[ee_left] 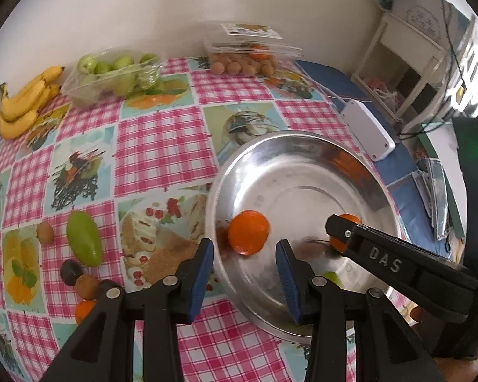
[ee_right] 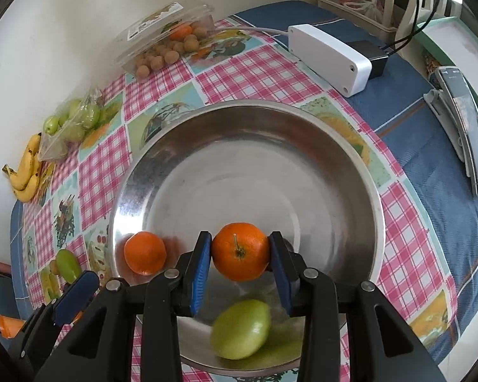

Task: Organize fruits
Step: 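Carry the orange fruit with the right gripper while the left carries the mango to the bowl, then open the right gripper over the bowl while the left releases the green mango inside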

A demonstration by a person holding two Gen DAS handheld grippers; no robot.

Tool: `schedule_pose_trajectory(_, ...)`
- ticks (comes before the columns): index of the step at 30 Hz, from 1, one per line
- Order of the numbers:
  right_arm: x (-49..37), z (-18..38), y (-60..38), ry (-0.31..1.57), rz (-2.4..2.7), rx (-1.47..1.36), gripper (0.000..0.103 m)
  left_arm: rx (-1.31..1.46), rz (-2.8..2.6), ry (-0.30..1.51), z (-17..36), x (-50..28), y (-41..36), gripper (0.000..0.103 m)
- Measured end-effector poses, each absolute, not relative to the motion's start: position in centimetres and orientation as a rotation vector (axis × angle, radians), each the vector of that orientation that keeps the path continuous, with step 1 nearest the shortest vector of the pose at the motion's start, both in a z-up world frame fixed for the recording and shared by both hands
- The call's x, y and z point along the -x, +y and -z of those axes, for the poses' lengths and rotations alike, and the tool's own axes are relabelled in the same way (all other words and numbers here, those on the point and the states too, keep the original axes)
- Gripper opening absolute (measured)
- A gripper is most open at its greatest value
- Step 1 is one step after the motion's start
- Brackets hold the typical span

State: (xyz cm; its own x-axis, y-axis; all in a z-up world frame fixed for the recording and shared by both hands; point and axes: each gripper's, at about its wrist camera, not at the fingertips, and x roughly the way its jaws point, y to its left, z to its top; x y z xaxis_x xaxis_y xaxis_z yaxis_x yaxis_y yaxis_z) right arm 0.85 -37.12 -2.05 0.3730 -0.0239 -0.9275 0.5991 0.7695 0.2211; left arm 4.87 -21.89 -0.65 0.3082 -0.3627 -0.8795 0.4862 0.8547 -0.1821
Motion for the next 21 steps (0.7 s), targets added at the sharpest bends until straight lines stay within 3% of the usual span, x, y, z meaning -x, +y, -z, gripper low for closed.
schedule_pose_trajectory(14, -1.3, 2.9, -36.8, 1.160, 0.411, -0.587, 0.039, -0.096, 0.478, 1.159, 1.5, -6.2, -20.3, 0.046)
schedule_pose_trajectory(17, -1.5, 2.8, -36.8, 1.164, 0.411, -0.585, 0.045, -0.099, 0.471, 1.160, 1.6, -6.3, -20.2, 0.050)
schedule_pose_trajectory(21, -1.4, 2.1, -36.8, 1.155, 0.415, -0.570, 0.045, -0.095, 0.465, 1.156, 1.5, -6.3, -20.1, 0.050)
